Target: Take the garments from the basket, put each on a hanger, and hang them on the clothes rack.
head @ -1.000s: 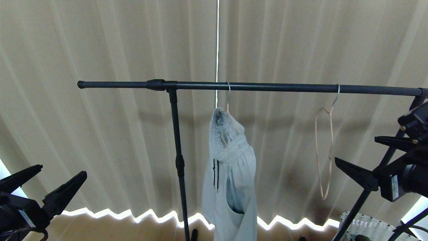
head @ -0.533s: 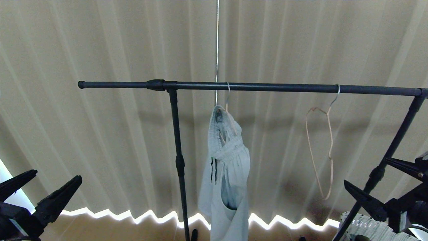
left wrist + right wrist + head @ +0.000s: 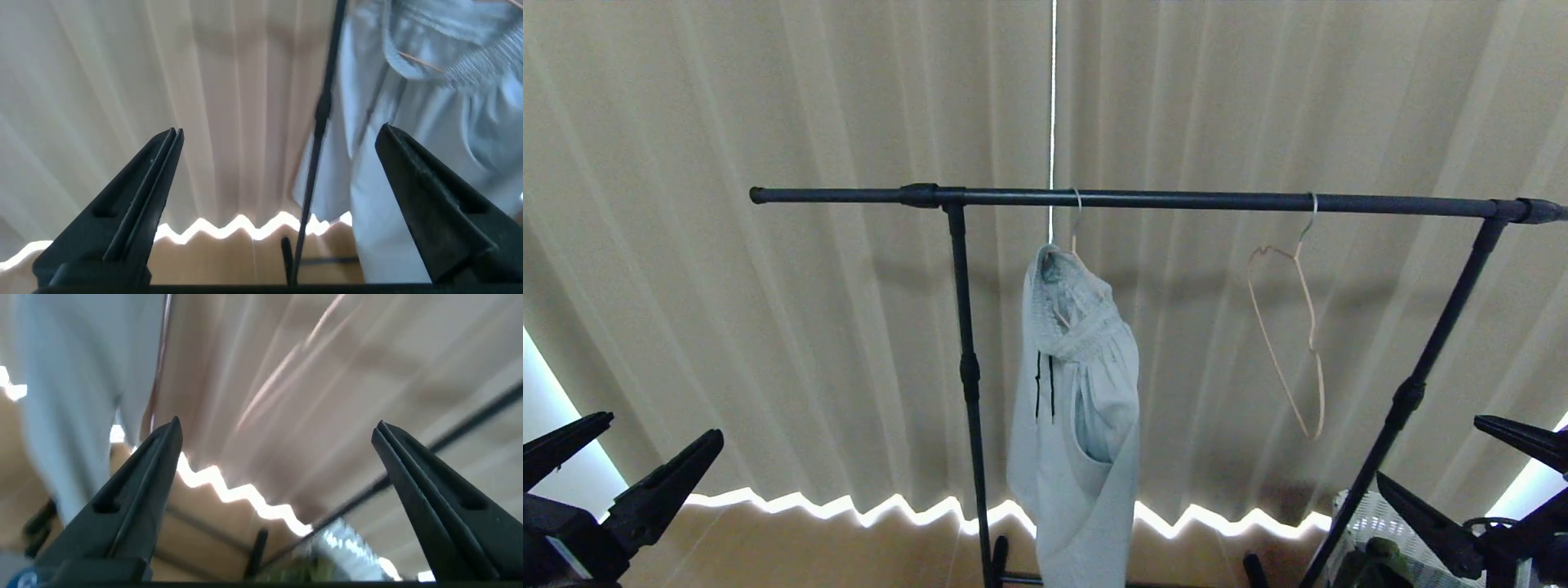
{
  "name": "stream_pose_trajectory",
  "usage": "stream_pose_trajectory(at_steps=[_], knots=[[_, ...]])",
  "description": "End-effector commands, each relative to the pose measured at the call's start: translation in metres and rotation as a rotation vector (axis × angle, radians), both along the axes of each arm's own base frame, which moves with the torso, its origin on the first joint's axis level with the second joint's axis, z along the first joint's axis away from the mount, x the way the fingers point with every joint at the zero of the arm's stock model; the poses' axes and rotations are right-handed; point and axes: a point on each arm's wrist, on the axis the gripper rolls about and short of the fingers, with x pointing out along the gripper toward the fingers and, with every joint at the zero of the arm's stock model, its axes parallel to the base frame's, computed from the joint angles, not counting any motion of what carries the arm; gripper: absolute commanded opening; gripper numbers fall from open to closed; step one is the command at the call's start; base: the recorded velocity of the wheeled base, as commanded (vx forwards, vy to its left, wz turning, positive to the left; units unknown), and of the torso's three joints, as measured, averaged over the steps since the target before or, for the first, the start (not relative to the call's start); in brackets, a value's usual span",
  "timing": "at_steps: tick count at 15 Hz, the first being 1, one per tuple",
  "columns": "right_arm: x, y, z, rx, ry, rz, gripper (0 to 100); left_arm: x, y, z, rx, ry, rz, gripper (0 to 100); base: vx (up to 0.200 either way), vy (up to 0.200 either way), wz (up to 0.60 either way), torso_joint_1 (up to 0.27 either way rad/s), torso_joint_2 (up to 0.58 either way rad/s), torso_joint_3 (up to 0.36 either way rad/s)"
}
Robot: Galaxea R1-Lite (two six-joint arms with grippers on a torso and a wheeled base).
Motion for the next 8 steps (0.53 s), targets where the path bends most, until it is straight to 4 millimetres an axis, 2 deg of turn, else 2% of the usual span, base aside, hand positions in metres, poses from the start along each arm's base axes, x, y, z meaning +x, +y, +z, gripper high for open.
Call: stream_pose_trajectory(at_steps=[1,6,8], knots=[[-0.0008,-0.0004,-0.0015,-0.002,0.003,0.0,100,-0.0014,0.0001,-0.0004,0.004,-0.004,0.0,100,-0.2,0.0,0.0,-0.007,0.0,0.002],[-0.0013,-0.0006,-0.0022,-0.003,0.005,-0.002,100,-0.0025,0.0001,-0.0002,0.003,-0.009,-0.002,100,-0.2,0.0,0.0,-0.001,0.0,0.005],[-0.0017,-0.0008,-0.0035,-0.005,0.009,-0.002,100,-0.0029,0.0001,-0.0005,0.003,-0.009,-0.002,100,0.0,0.0,0.0,0.0,0.0,0.0]])
